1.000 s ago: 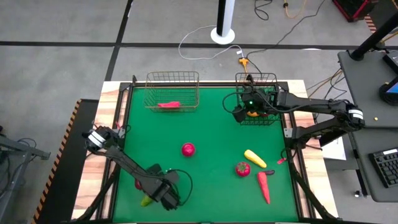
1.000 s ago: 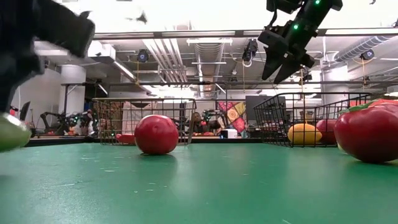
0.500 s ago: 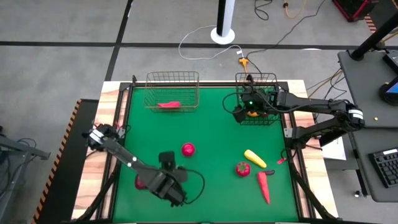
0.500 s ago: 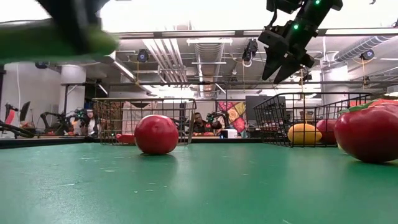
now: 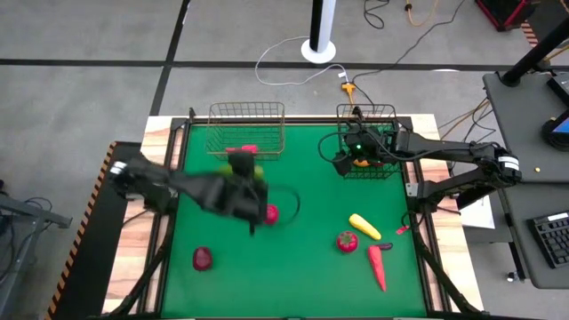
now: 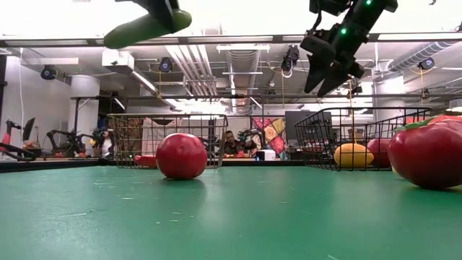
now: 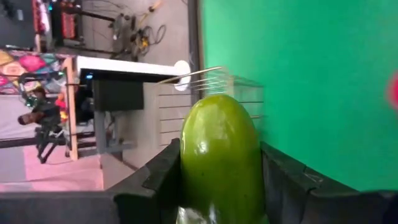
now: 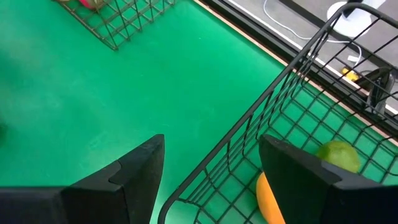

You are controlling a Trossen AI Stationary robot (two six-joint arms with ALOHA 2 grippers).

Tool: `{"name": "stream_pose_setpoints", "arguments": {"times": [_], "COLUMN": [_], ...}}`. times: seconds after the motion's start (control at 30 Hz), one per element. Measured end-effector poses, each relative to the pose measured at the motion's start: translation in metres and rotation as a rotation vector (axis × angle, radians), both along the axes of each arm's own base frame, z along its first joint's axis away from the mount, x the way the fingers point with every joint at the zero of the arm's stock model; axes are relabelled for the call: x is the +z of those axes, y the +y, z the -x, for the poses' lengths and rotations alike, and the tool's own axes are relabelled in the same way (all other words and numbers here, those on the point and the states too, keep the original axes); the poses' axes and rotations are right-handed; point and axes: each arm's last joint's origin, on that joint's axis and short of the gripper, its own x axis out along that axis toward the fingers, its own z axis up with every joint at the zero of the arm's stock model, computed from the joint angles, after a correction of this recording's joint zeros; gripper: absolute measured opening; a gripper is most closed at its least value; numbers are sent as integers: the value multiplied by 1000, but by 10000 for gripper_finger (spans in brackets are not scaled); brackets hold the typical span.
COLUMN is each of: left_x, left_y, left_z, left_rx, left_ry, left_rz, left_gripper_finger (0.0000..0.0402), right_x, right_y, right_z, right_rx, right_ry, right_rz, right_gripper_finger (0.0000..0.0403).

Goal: Sort produce into baskets
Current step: Put the cucumber into the gold wire basket

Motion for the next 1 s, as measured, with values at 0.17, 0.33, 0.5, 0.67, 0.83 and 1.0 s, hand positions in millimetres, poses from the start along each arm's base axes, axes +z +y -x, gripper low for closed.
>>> {"name": "stream_pose_setpoints", "arguments": {"times": [0.17, 0.33, 0.5, 0.67, 0.83, 1.0], "left_x": [14, 8, -17, -46, -69, -83], "left_y": [68, 144, 208, 243, 258, 267], "left_z": [9, 17, 25, 26, 18, 4], "left_rx": [-63, -165, -68, -33, -29, -47], "left_ry": [-11, -107, 0, 110, 249, 310], "left_rz": [75, 188, 173, 324, 479, 592], "left_gripper_finger": [154, 155, 155, 155, 155, 155], "right_x": [0, 1, 1, 1, 2, 2], "right_y": [0, 0, 0, 0, -1, -1], "right_z": [-1, -1, -2, -2, -2, -2], "right_rx": [8, 15, 19, 20, 20, 20], "right_ry": [-2, -8, -10, -10, -11, -11], "right_rz": [7, 15, 19, 20, 20, 20], "right_gripper_finger": [256, 250, 252, 256, 251, 250]}}
